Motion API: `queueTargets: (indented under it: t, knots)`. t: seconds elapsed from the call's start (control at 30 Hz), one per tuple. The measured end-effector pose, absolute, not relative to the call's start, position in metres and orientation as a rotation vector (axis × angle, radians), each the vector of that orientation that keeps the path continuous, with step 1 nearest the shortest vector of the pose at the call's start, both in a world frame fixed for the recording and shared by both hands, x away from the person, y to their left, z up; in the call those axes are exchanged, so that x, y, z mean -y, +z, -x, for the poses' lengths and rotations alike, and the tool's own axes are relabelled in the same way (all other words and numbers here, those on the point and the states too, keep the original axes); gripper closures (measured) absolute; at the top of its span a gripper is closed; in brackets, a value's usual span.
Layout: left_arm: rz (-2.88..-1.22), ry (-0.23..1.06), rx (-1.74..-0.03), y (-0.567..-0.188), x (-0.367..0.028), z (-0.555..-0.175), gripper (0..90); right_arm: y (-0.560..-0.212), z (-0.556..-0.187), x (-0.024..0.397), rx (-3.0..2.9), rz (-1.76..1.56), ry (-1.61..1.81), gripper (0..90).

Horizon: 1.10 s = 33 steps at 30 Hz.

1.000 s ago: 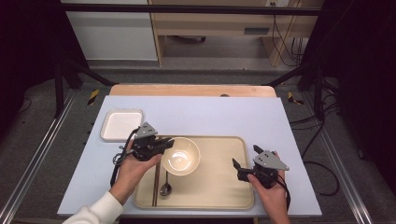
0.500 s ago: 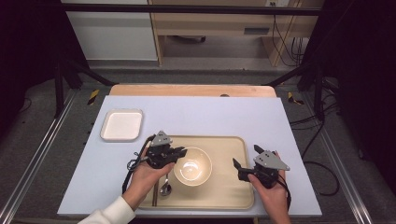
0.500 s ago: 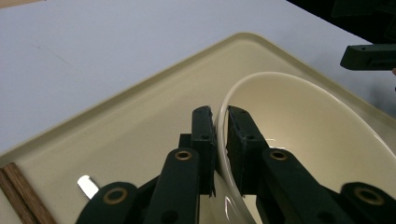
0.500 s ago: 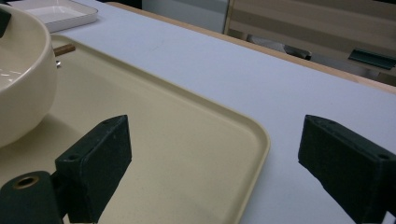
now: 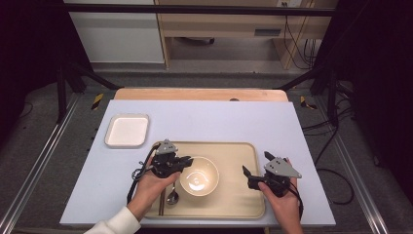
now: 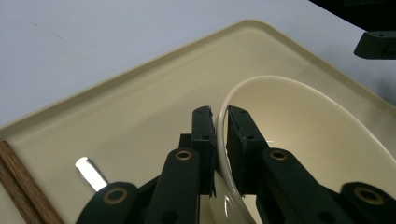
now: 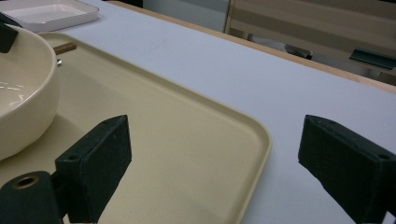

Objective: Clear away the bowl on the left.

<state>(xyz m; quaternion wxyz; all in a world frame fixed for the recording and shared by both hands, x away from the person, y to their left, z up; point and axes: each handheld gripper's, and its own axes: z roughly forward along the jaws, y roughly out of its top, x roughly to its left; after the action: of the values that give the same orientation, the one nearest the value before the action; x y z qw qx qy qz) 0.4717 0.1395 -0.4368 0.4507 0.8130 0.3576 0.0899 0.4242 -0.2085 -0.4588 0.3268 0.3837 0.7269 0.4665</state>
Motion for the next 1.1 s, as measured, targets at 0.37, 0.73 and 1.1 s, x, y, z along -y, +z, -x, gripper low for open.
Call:
queueTargets:
  t: [0.37, 0.73, 1.1]
  knots:
    - [-2.062, 0.242, -0.87, -0.443, -0.145, -0.475, 83.3, -0.459, -0.424, 0.207, -1.91, -1.0, 1.22, 9.9]
    - [-2.061, 0.405, -0.794, -0.433, -0.153, -0.47, 53.3, -0.459, -0.425, 0.208, -1.911, -1.001, 1.217, 9.5]
    - [-1.989, 0.511, -0.851, -0.409, -0.189, -0.467, 33.2, -0.459, -0.425, 0.206, -1.914, -0.992, 1.217, 9.3]
